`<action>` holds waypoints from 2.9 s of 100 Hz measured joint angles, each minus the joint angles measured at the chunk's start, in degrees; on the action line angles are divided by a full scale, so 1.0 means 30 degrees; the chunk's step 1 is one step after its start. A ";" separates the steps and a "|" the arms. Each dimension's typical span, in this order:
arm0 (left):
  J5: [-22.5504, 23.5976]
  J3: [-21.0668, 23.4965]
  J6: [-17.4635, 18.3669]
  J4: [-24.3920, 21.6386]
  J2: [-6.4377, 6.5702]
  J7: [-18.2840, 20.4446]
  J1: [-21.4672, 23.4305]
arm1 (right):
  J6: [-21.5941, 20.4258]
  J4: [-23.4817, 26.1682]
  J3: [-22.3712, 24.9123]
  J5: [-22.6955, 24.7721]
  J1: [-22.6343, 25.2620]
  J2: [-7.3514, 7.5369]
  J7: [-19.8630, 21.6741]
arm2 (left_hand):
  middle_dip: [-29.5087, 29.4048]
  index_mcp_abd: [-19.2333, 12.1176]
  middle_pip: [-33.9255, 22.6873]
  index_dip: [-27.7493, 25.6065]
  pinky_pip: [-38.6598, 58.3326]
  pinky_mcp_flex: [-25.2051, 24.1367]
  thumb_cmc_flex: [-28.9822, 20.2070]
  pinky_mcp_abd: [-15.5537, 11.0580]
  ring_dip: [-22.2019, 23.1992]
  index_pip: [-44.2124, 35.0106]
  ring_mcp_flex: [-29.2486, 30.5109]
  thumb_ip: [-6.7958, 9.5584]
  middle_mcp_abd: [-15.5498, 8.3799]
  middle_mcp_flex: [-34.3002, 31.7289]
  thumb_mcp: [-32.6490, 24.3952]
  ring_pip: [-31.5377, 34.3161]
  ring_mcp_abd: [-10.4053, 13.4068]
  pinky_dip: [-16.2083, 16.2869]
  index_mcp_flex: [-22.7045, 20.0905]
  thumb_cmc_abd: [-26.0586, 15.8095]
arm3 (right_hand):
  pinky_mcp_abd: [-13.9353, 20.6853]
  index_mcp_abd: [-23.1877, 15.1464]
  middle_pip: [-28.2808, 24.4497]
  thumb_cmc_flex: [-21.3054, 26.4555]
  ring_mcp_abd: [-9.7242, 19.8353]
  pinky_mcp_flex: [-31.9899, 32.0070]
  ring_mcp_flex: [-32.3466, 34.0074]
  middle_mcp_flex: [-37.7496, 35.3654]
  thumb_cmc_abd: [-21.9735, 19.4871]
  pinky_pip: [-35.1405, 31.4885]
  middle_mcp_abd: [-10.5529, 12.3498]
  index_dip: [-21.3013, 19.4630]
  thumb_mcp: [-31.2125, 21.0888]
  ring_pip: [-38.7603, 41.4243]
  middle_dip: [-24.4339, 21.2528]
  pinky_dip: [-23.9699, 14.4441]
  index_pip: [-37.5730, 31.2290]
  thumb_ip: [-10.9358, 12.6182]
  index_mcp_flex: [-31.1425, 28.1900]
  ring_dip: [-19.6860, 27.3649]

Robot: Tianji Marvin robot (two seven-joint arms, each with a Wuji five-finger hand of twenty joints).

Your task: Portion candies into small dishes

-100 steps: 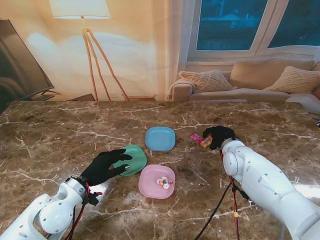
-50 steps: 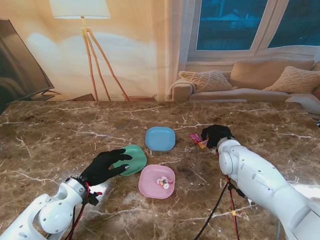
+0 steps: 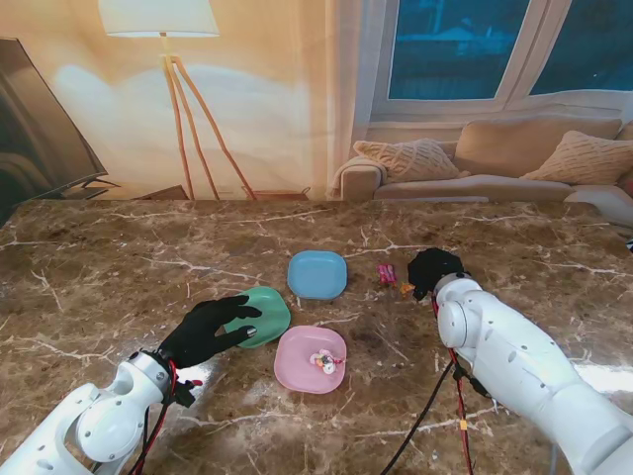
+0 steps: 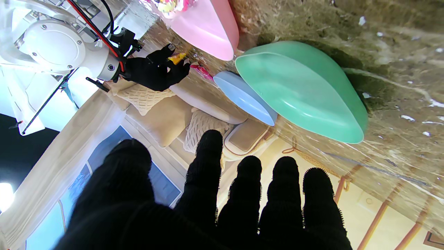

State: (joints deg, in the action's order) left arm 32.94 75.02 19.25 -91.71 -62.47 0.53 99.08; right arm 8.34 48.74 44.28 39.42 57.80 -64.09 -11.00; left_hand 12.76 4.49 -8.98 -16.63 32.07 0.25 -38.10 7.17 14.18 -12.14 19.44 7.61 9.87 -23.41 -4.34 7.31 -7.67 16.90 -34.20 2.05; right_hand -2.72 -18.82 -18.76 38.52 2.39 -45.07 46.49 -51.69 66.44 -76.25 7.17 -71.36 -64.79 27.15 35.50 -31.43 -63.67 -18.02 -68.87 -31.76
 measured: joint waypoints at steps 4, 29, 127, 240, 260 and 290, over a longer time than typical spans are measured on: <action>0.0000 -0.0003 0.0000 0.0000 0.0001 0.0000 0.0001 | 0.0000 0.0116 0.0135 -0.0081 0.0063 0.0032 0.0140 | 0.0000 0.0000 0.0000 -0.0002 -0.0007 0.0000 0.0000 0.0000 0.0000 0.0000 0.0000 0.0000 0.0000 0.0000 0.0000 0.0000 0.0000 0.0000 0.0000 0.0000 | 0.0000 -0.0012 0.0443 0.0368 0.0044 -0.0635 -0.0004 -0.0213 0.0004 -0.0530 0.0000 -0.0245 -0.0059 -0.0131 -0.0086 0.0002 -0.0387 0.0026 -0.0683 0.0000; 0.0005 -0.0021 0.0002 0.0000 0.0006 -0.0016 0.0001 | -0.0082 0.0367 0.0732 -0.0467 0.0359 0.0086 0.0592 | 0.0000 0.0000 0.0000 -0.0004 -0.0014 0.0000 -0.0001 0.0000 0.0000 -0.0001 0.0000 0.0000 -0.0004 0.0000 0.0000 0.0000 0.0000 -0.0001 0.0000 0.0000 | 0.0030 0.0028 -0.3413 0.0561 0.0996 -0.1779 -0.1954 -0.7098 0.0350 -0.1270 -0.0140 -0.1130 -0.0565 0.1495 0.1761 0.0010 -0.1422 0.0032 -0.1108 -0.0239; -0.0002 0.0011 0.0004 0.0019 0.0004 -0.0108 0.0003 | -0.1414 0.6226 0.5093 0.0671 0.4524 0.0093 0.0558 | 0.0000 -0.0001 0.0000 -0.0005 -0.0211 0.0000 -0.0003 0.0001 0.0000 -0.0002 0.0001 -0.0002 -0.0012 0.0000 0.0000 0.0000 0.0000 -0.0014 -0.0002 -0.0001 | -0.0478 0.0283 -0.3617 0.1297 -0.0716 -0.3506 0.7737 -0.7796 0.1882 -0.1501 -0.0838 -0.1779 -0.2776 0.7160 0.2902 0.0089 -0.2209 -0.0093 -0.1310 -0.1001; 0.0008 0.0470 -0.0006 0.0004 -0.0008 -0.0131 0.0126 | -0.2570 0.0060 -0.3541 -0.5333 -0.2320 -0.3681 0.0119 | 0.0000 -0.0001 0.0000 -0.0006 -0.0236 0.0000 -0.0004 0.0002 0.0000 -0.0002 0.0003 -0.0003 -0.0016 -0.0005 0.0000 0.0000 0.0000 -0.0020 -0.0002 -0.0001 | -0.0635 0.2059 -0.3163 0.0938 -0.1171 0.2405 0.3628 -0.3273 -0.2989 -0.0372 -0.1135 0.9231 -0.0859 0.4711 0.2718 -0.0023 0.7115 0.0085 0.6271 -0.2633; -0.0019 0.0517 -0.0025 -0.0022 -0.0002 0.0000 0.0162 | -0.2398 0.1978 -0.2621 -0.4209 -0.1540 -0.2838 0.0558 | 0.0000 -0.0001 0.0000 -0.0006 -0.0236 0.0000 -0.0004 0.0003 0.0000 -0.0002 0.0003 -0.0004 -0.0017 -0.0005 0.0000 0.0000 0.0000 -0.0021 -0.0002 -0.0001 | -0.0803 0.3855 -0.1225 -0.1187 -0.1171 0.4729 0.1004 0.0448 -0.3737 0.2430 -0.1330 1.2893 -0.1326 0.1764 -0.1760 -0.0010 1.3481 0.2668 0.8551 -0.0694; 0.0029 0.0482 -0.0020 -0.0025 -0.0001 -0.0090 0.0173 | -0.1975 0.5100 -0.0307 -0.1412 0.0087 -0.1350 0.2129 | 0.0000 -0.0001 0.0000 -0.0007 -0.0239 0.0000 -0.0006 0.0003 0.0000 -0.0002 0.0003 -0.0003 -0.0017 -0.0004 0.0000 0.0000 0.0000 -0.0023 -0.0002 -0.0001 | -0.0999 0.5337 -0.0046 -0.2513 -0.1164 0.6501 -0.0944 0.2859 -0.4653 0.5689 -0.1799 1.4197 -0.1175 -0.1319 -0.3383 0.0272 1.4148 0.2668 1.0473 0.1477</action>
State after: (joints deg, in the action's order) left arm 33.02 76.47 19.19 -91.79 -62.48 0.26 99.60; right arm 2.41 64.04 43.36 35.18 58.06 -68.14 -4.61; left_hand 12.76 4.49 -8.98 -16.65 31.36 0.25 -38.12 7.18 14.17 -12.15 19.45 7.60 9.82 -23.42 -4.34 7.31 -7.67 16.83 -34.21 2.04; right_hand -5.72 -2.80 -18.90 30.98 -1.10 -25.56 43.66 -43.11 52.49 -59.18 1.77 -28.77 -68.31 23.20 25.35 -30.61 -21.22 -10.02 -37.46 -27.33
